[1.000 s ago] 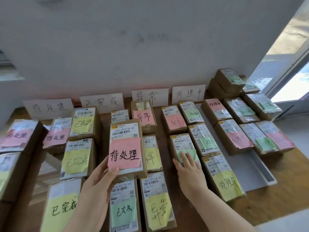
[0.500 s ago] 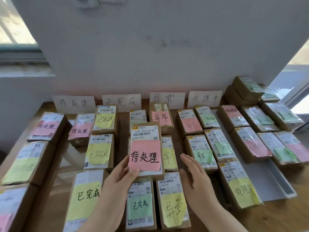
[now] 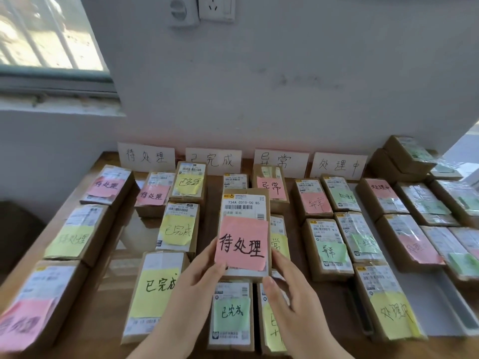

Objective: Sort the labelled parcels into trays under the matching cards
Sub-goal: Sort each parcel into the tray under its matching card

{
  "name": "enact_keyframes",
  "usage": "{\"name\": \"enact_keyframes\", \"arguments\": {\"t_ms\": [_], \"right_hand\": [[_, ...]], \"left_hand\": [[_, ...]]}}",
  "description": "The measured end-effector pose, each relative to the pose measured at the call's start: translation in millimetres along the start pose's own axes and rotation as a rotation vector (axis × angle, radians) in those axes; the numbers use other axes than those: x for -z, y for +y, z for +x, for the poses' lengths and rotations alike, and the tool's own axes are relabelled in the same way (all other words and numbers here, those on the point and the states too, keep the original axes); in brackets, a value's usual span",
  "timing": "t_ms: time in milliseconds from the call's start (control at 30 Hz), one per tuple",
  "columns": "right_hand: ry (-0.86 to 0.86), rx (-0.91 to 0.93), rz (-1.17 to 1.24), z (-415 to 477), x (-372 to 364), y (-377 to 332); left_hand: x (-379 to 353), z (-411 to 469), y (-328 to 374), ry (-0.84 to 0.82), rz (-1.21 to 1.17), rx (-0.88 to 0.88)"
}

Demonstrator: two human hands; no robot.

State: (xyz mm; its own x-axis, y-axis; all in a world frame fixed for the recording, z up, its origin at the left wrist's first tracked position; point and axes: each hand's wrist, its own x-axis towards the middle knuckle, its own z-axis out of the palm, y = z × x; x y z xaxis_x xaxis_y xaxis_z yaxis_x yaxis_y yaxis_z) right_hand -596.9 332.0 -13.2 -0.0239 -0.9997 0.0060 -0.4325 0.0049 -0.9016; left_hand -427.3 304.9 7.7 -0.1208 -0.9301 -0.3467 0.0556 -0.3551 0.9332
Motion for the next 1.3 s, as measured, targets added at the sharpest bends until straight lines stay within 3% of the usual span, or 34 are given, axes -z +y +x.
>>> {"name": "enact_keyframes", "arguments": {"t_ms": [333, 700, 933, 1300], "right_hand": [[-0.089, 0.066, 0.014, -12.9, 31.9, -3.5], [-0.116, 0.05, 0.014, -23.3, 43.8, -10.6], [-0.219, 0.116, -0.15, -10.0, -15.0, -64.1], [-0.341, 0.083, -0.356, 40.7, -199.8, -118.7]], "left_hand": [[-29.3, -30.0, 8.3, 0.061, -0.037, -0.022], [-39.4, -54.0, 4.7, 0.241, 0.495, -0.336], [43.7, -48.4, 5.0, 0.382, 0.768, -0.657], [223.0, -17.3, -0.3, 0.383, 0.884, -0.458]]}}
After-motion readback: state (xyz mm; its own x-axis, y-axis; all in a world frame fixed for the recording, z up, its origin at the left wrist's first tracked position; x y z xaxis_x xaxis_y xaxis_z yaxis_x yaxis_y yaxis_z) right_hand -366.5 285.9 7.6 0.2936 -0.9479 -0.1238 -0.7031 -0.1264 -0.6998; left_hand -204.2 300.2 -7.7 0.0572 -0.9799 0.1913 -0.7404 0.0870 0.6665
